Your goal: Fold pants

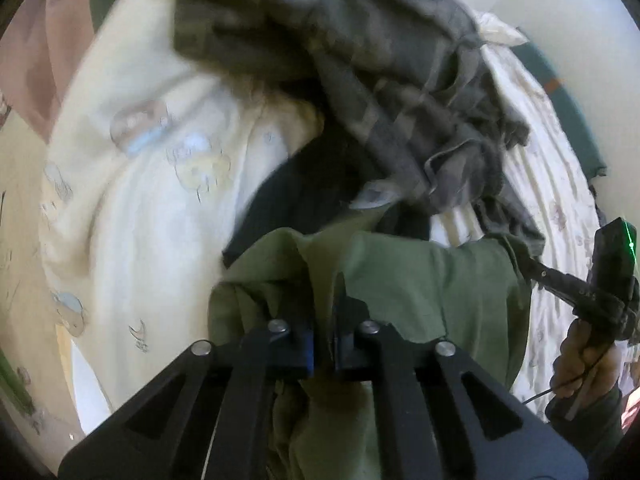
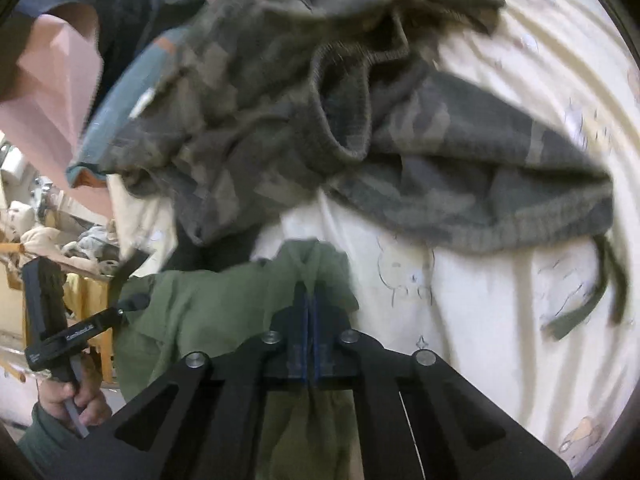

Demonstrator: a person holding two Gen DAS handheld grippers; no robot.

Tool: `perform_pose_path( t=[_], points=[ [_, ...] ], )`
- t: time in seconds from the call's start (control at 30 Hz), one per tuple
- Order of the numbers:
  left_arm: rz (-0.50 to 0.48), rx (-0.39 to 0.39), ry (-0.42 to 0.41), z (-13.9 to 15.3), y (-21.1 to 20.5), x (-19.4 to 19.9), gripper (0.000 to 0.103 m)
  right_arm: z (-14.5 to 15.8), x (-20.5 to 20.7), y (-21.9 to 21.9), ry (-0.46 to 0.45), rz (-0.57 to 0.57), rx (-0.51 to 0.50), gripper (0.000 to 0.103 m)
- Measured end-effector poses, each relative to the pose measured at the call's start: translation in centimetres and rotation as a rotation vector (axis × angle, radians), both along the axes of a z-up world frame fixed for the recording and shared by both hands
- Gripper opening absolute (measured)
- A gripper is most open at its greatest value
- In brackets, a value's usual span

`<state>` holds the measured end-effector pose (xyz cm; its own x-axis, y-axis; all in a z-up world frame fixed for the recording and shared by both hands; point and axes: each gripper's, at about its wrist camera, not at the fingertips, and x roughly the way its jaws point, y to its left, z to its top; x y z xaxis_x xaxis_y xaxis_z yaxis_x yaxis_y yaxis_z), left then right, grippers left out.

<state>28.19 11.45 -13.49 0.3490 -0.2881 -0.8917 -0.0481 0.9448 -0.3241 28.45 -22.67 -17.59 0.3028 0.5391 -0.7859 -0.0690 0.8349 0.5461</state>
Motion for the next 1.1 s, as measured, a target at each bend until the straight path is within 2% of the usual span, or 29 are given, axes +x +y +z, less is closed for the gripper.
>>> perform_pose_path(
  t=[0.07, 0.13, 0.23, 0.3, 0.37, 0.43, 0.47, 0.5, 0.53, 0.57, 0.63, 0.67, 0.7, 0.73, 0.77, 0.8, 0.83, 0.87, 0.9, 0.97, 1.03, 1.1],
  points=[
    [0.025, 0.000, -0.048, 1.8, 1.2, -0.9, 0.003, 1.7, -0.4, -1.0, -0.055, 0.005, 0.036, 0.000],
    [0.069, 0.010, -0.038, 1.5, 2.4, -0.9, 0.003, 2.5, -0.5, -2.4, -0.074, -0.013, 0.046, 0.000],
    [0.108, 0.002, 0.007, -0.7, 2.9, 0.1, 0.003, 0.2, 0.3, -3.4, -0.012, -0.063, 0.007, 0.000],
    [0.113, 0.024, -0.012, -1.2, 2.7, 0.6, 0.003, -2.1, 0.9, -2.9, 0.047, -0.070, -0.061, 0.000],
    [0.101, 0.059, 0.009, -1.8, 2.4, 0.9, 0.004, -3.1, 1.0, -2.4, 0.054, -0.075, -0.075, 0.000],
    [0.106, 0.056, 0.029, -1.7, 3.2, 0.6, 0.008, -2.8, 1.0, -2.8, 0.053, -0.084, -0.019, 0.003],
    [0.115, 0.042, 0.037, -1.5, 3.6, 0.4, 0.015, -2.5, 1.0, -3.2, 0.069, -0.096, 0.017, 0.009],
    [0.129, 0.025, 0.048, -1.4, 4.0, 0.2, 0.029, -2.0, 0.9, -3.7, 0.084, -0.095, 0.020, 0.014],
    [0.144, 0.036, 0.061, -1.0, 4.4, -0.1, 0.038, -1.6, 0.6, -4.0, 0.081, -0.083, 0.008, 0.017],
    [0.161, 0.047, 0.062, -0.6, 4.8, -0.6, 0.052, -0.9, 0.1, -4.3, 0.068, -0.066, -0.007, 0.021],
    [0.157, 0.028, 0.046, 0.7, 4.8, -2.2, 0.056, 0.2, -1.2, -4.8, 0.068, -0.038, 0.014, 0.027],
    [0.145, 0.020, 0.044, 1.3, 4.6, -3.1, 0.056, 0.7, -2.5, -4.7, 0.076, -0.019, 0.045, 0.039],
    [0.125, 0.014, 0.046, 1.9, 3.9, -4.6, 0.056, 0.9, -3.4, -4.8, 0.075, -0.007, 0.058, 0.059],
    [0.114, 0.011, 0.052, 2.1, 3.3, -5.6, 0.057, 1.3, -4.5, -4.1, 0.069, 0.009, 0.069, 0.067],
    [0.102, 0.018, 0.057, 2.0, 2.5, -6.7, 0.061, 1.3, -5.5, -3.5, 0.069, 0.026, 0.073, 0.071],
    [0.092, 0.054, 0.066, 1.6, 1.5, -7.7, 0.061, 0.9, -6.5, -2.4, 0.074, 0.044, 0.059, 0.071],
    [0.087, 0.104, 0.080, 0.8, 0.4, -8.4, 0.061, 0.1, -7.1, -0.8, 0.086, 0.062, 0.002, 0.069],
    [0.078, 0.151, 0.092, -0.2, -0.5, -8.6, 0.061, -0.9, -7.3, 0.4, 0.098, 0.087, -0.072, 0.057],
    [0.067, 0.199, 0.095, -1.1, -1.0, -8.9, 0.061, -1.8, -7.4, 1.5, 0.103, 0.103, -0.166, 0.038],
    [0.065, 0.258, 0.116, -2.5, -0.7, -9.4, 0.063, -3.5, -7.4, 2.1, 0.098, 0.109, -0.435, 0.040],
    [0.059, 0.266, 0.128, -2.9, -0.1, -9.7, 0.063, -3.6, -7.6, 0.7, 0.104, 0.076, -0.513, 0.039],
    [0.083, 0.269, 0.120, -2.1, 0.8, -10.1, 0.063, -2.7, -8.4, -0.6, 0.122, 0.053, -0.497, 0.039]
  ],
)
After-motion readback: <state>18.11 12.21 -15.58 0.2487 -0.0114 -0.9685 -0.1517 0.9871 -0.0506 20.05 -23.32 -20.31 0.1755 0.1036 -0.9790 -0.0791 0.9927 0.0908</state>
